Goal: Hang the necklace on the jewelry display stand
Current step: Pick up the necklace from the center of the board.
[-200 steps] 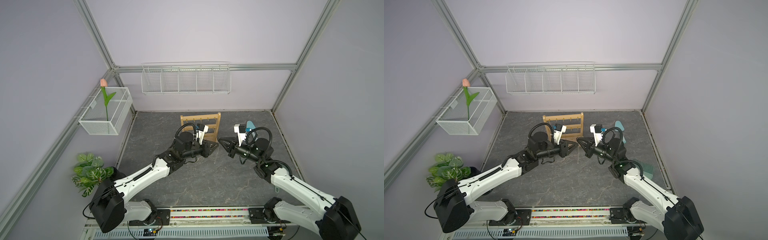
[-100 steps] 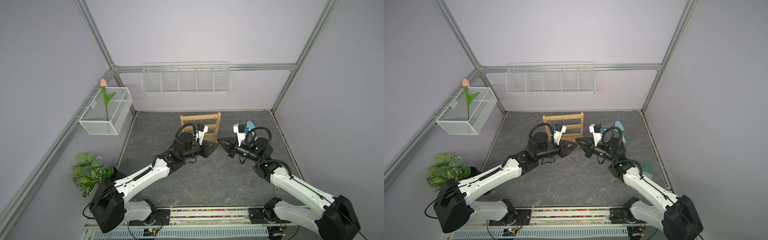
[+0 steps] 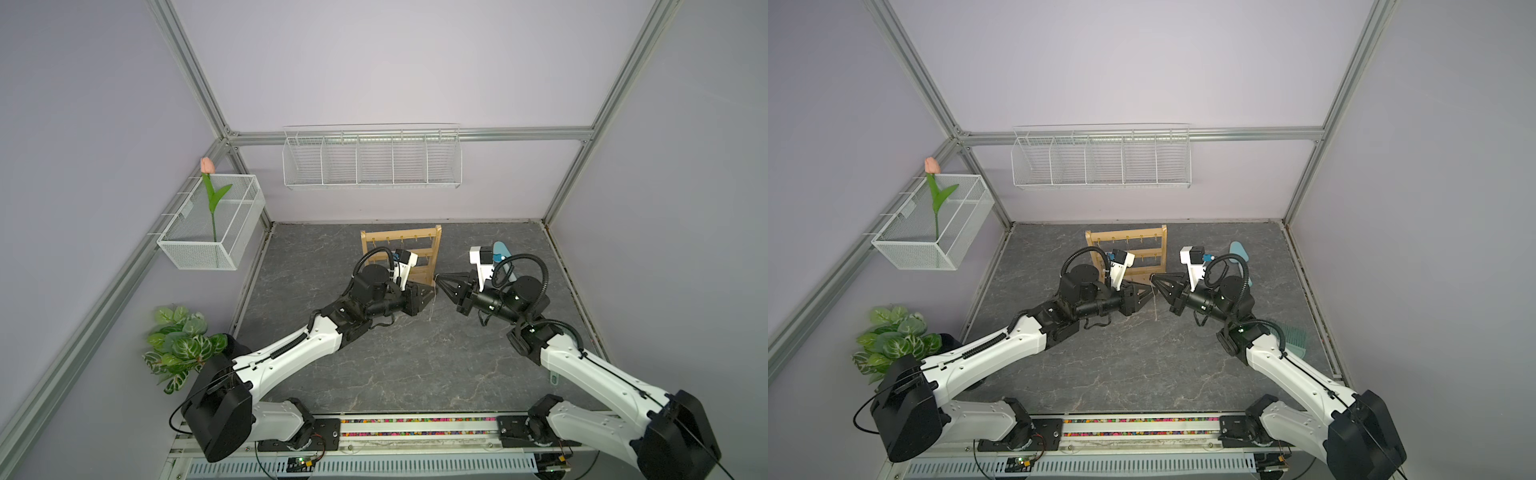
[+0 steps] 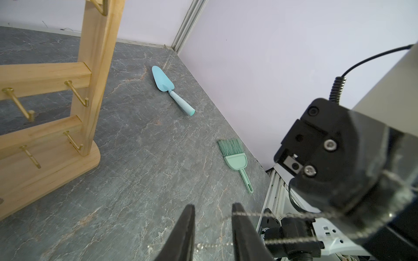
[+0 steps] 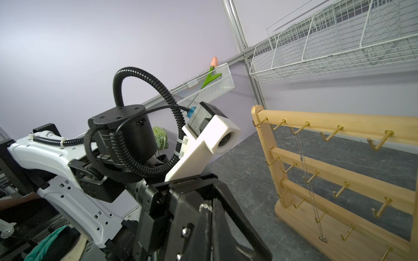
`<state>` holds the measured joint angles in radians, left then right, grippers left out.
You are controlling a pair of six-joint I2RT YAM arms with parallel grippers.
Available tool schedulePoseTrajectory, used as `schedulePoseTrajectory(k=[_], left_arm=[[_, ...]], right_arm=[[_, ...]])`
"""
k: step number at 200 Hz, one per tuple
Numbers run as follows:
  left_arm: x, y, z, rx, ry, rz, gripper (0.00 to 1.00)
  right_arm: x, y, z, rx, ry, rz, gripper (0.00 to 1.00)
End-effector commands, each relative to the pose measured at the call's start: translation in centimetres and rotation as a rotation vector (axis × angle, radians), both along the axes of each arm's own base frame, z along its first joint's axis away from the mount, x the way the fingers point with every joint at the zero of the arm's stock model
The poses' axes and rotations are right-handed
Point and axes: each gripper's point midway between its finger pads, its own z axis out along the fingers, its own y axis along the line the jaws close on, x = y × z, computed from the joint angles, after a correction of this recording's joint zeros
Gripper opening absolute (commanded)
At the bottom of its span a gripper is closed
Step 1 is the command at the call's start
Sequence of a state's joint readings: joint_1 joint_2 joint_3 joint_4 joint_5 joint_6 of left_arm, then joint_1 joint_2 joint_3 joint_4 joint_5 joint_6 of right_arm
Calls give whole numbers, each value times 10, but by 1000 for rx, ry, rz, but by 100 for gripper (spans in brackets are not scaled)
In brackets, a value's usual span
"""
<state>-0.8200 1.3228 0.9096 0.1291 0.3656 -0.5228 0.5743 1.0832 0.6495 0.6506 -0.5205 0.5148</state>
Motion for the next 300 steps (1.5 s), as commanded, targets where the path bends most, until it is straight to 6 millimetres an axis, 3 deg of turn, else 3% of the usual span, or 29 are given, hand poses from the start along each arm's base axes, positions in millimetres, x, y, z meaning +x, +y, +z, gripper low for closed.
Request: schedulePoseTrajectory(k=[1, 113, 146, 191, 244, 300], left_arm=[[1, -5, -2, 11, -18, -6, 33], [2, 0, -40, 91, 12, 32, 31], [2, -1, -32, 72, -2, 35, 24], [4, -2, -20, 55, -27, 36, 23], [6, -2, -10, 49, -55, 42, 33], [8, 2, 4, 45, -98, 57, 35]], right_arm=[[-7, 1, 25, 55, -52, 21, 7], [-7, -6, 44, 74, -93, -8, 7], [-6, -4, 39, 69, -75, -4, 7], [-3, 0, 30, 71, -43, 15, 7], [1, 4, 18, 49, -1, 27, 7], [4, 11, 8, 38, 43, 56, 7]])
